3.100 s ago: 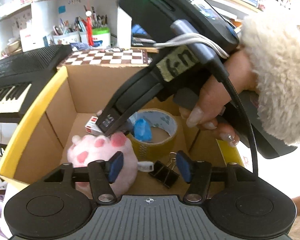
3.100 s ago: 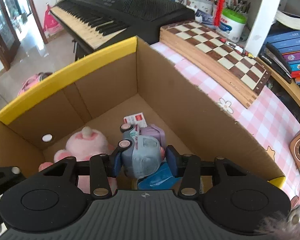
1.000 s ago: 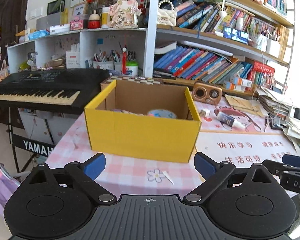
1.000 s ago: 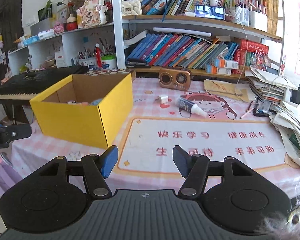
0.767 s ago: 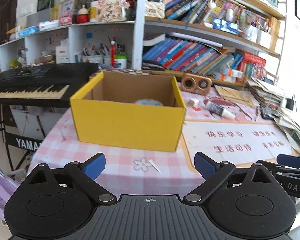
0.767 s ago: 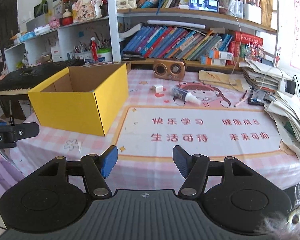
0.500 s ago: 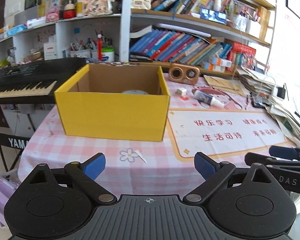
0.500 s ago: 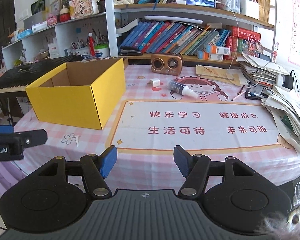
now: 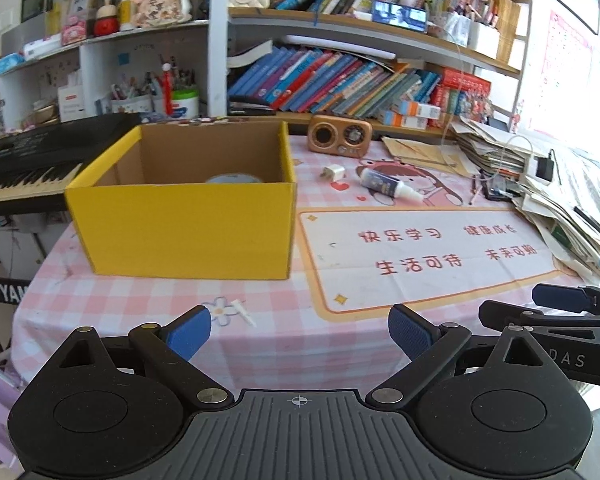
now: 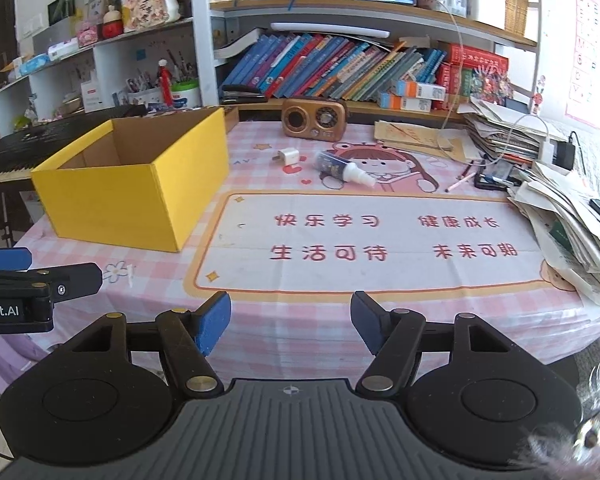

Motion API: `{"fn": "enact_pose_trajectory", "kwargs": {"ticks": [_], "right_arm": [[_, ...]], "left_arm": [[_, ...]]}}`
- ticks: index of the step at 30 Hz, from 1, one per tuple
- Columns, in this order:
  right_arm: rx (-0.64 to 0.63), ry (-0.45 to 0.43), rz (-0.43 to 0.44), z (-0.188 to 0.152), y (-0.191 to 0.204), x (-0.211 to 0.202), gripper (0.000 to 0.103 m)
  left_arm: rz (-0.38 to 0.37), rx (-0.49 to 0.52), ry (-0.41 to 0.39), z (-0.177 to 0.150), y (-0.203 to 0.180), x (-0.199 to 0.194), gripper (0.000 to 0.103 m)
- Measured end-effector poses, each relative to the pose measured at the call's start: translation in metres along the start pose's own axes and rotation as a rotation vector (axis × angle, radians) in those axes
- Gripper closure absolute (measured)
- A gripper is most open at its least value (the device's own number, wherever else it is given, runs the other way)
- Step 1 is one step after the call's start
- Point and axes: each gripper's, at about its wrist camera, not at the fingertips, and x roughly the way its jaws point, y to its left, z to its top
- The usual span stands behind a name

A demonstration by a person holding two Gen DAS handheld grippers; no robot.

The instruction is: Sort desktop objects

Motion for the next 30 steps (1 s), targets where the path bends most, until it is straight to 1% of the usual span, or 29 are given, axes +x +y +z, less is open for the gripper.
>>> {"fn": "enact_pose_trajectory", "kwargs": {"ticks": [9, 17, 23, 30], "right_arm": [[0.045, 0.019, -0.047, 0.001, -0.029, 0.006, 0.037], [0.075, 0.045, -0.072, 0.004, -0.05, 0.019, 0.036], [0.092, 0.054, -0.083, 0.009, -0.066, 0.031, 0.036], [0.085, 0.075, -0.077, 0.018, -0.08, 0.051, 0.036]], "left_arm": [[-0.053, 0.047, 0.014, 0.009, -0.026, 0.019, 0.006], [-0.092, 0.082, 0.036, 0.018, -0.047, 0.041, 0.006], [-0.109, 0.1, 0.046, 0.024, -0.059, 0.056, 0.006], [-0.105, 0.098, 0.055, 0.033, -0.068, 0.075, 0.006]]}}
